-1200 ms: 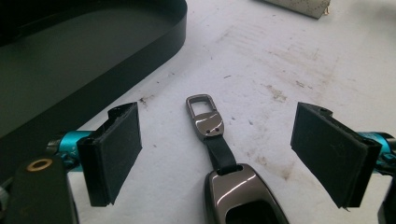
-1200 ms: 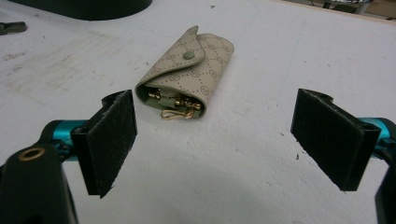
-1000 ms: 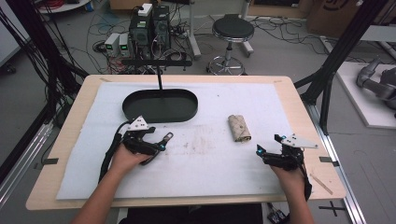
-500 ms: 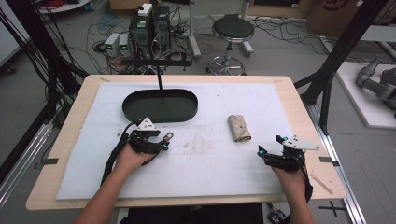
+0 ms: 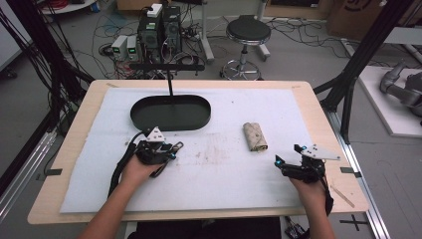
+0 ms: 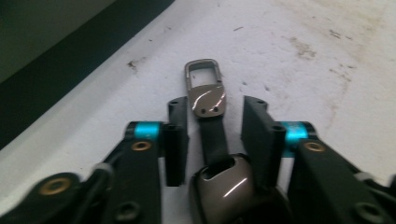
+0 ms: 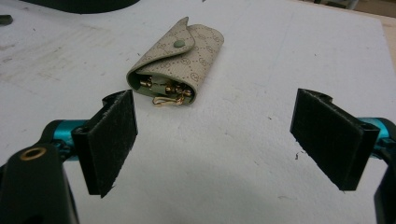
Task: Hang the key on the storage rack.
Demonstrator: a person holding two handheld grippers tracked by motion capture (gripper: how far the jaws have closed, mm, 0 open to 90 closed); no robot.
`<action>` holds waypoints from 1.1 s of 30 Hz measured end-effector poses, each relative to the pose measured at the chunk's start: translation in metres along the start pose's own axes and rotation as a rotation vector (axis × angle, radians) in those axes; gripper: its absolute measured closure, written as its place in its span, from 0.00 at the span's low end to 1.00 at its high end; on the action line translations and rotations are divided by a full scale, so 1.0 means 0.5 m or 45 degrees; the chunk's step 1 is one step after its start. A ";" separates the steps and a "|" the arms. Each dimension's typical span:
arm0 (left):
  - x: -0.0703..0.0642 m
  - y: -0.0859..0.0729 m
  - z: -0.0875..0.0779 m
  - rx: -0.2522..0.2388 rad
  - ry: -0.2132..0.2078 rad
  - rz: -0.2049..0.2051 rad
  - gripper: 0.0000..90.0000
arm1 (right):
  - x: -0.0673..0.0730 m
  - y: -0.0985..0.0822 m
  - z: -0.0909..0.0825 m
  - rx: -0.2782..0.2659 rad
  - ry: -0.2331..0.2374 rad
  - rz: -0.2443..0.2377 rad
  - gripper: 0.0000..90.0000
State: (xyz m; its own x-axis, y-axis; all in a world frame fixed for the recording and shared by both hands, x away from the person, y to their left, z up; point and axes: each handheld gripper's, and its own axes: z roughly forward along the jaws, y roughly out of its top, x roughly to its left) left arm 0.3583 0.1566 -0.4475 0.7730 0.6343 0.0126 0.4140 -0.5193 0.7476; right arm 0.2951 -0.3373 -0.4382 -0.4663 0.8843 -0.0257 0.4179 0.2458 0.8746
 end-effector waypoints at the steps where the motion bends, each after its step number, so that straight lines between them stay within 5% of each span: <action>1: 0.000 0.000 -0.001 -0.003 -0.004 -0.003 0.76 | 0.000 0.000 0.000 -0.001 0.000 0.002 0.17; 7: 0.014 -0.009 -0.008 -0.032 -0.053 -0.041 0.89 | 0.002 0.000 0.002 0.003 0.002 -0.002 0.17; 12: 0.014 -0.008 -0.019 -0.048 -0.047 0.008 0.91 | 0.004 -0.001 0.004 0.005 0.005 0.000 0.17; 21: 0.019 0.006 -0.070 -0.252 -0.053 -0.017 0.92 | 0.006 0.002 0.008 0.004 0.013 0.007 0.17; 33: 0.049 0.057 -0.135 -0.374 0.018 -0.008 0.93 | 0.016 0.011 0.026 0.009 0.043 -0.010 0.17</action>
State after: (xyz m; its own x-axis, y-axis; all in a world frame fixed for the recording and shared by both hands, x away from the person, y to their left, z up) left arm 0.3565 0.1957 -0.3810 0.7630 0.6462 0.0150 0.2602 -0.3283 0.9080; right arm 0.3040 -0.3237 -0.4399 -0.4956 0.8684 -0.0164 0.4193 0.2557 0.8711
